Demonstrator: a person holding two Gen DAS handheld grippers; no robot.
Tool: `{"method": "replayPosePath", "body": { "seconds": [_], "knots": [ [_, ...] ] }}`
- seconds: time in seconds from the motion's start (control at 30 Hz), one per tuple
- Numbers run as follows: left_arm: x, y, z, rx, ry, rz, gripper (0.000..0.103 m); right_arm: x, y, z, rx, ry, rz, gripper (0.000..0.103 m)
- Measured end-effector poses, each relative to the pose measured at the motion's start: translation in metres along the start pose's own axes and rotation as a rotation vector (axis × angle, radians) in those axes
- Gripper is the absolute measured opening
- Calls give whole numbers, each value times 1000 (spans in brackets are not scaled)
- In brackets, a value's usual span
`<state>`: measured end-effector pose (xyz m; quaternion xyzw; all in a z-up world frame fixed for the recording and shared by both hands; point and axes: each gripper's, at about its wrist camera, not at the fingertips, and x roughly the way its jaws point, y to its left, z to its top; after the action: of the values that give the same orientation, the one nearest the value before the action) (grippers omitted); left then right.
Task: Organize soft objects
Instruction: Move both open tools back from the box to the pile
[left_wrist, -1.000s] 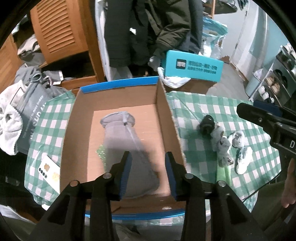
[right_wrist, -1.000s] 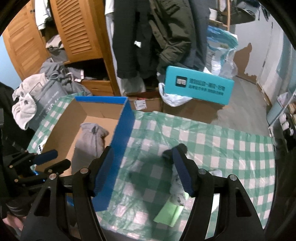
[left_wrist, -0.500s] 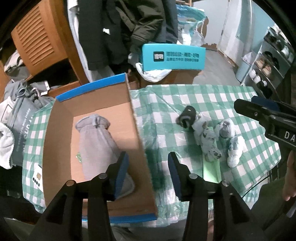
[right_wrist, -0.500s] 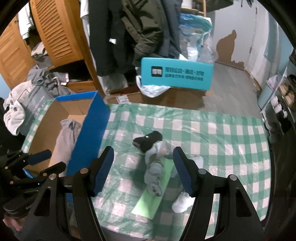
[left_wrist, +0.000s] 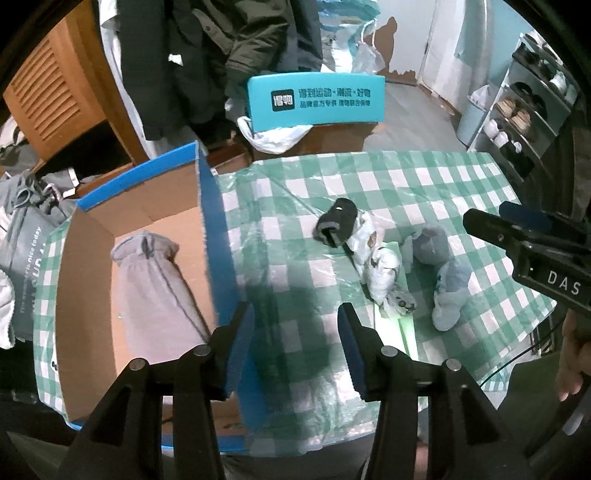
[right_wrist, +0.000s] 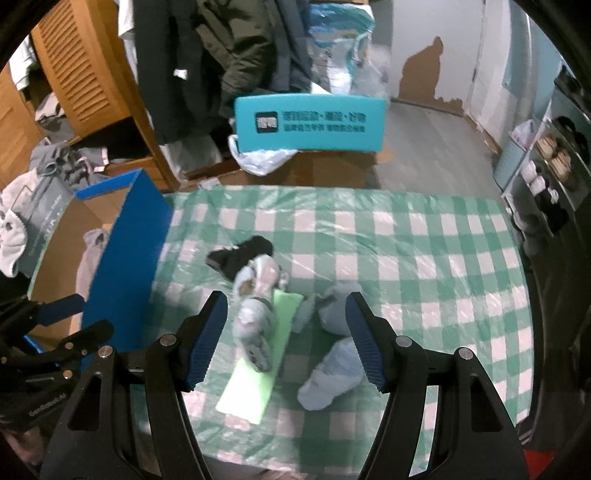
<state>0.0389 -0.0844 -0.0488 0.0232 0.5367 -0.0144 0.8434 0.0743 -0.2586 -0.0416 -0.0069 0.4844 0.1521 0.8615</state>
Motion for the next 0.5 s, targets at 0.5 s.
{"method": "replayPosePath", "body": {
  "seconds": [0.5],
  "knots": [
    [33,-25,1,-30,75,-35,48,32,-37,-23,51,92,-54,67]
  ]
}}
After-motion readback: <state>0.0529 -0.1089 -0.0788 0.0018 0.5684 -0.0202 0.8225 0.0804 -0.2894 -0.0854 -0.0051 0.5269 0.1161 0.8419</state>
